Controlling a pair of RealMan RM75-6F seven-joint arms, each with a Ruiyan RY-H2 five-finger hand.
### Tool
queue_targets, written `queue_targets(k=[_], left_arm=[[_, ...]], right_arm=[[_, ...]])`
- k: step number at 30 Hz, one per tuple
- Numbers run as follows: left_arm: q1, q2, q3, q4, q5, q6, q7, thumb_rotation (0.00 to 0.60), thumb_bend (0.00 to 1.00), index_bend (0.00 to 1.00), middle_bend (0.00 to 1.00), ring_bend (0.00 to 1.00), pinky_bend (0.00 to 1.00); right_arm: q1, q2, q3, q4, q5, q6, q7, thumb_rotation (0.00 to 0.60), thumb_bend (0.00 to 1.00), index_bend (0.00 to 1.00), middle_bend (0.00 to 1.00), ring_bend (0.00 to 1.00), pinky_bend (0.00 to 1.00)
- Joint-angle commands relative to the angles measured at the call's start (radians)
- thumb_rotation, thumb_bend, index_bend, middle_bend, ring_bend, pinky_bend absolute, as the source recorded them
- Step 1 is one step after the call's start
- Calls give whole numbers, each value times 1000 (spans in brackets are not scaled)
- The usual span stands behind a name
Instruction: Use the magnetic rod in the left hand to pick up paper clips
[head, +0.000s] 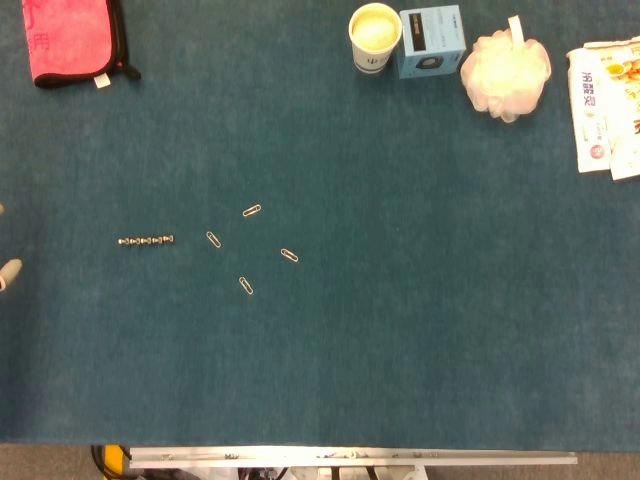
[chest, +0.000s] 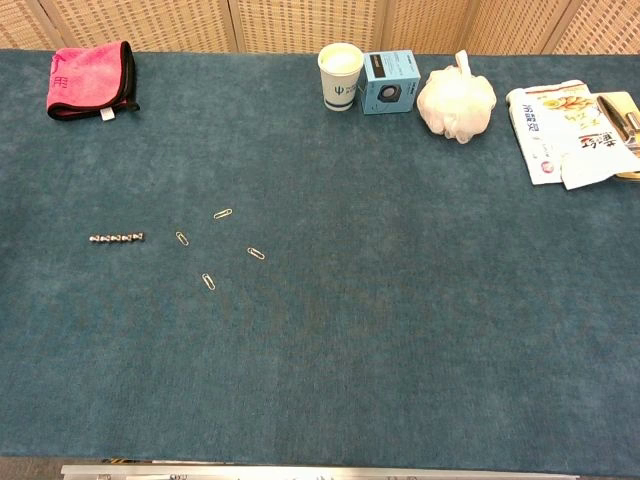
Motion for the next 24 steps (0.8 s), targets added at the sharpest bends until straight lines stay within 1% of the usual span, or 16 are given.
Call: queue_targets(k=[1,7,12,17,20,22,24], left_arm=[[-4,-5,4,5,-5,-10,7,600,49,397,209,188,410],[-8,-13,3,12,-27,-32,7,600,49,397,209,189,411],[-11,-27,13,14,-13,-30,34,600,49,397,209,191,412],[-20,-47,21,25,-13,-52,51,600,49,397,209,191,412],[-25,-69,21,41,6,-45,18,600,48,395,206,176,412],[-27,-78,22,49,24,-35,-6,600,49,394,202,150,394],[-32,-75,23,40,38,-34,-7,600,49,394,199,116,336]], right_arm=[[5,8,1,-7,7,-13,4,600,0,138,140,232,651],[11,16,-2,-13,0,-23,13,600,0,139,143,232,651],[8,25,-11,-22,-9,-22,22,600,0,139,147,232,650],[0,43,-9,-32,-10,-7,44,600,0,142,148,232,641],[-9,53,-3,-34,-8,14,66,600,0,149,152,232,625],[-14,58,3,-34,0,23,78,600,0,149,153,232,625],[-18,63,7,-34,6,28,84,600,0,150,153,232,624]])
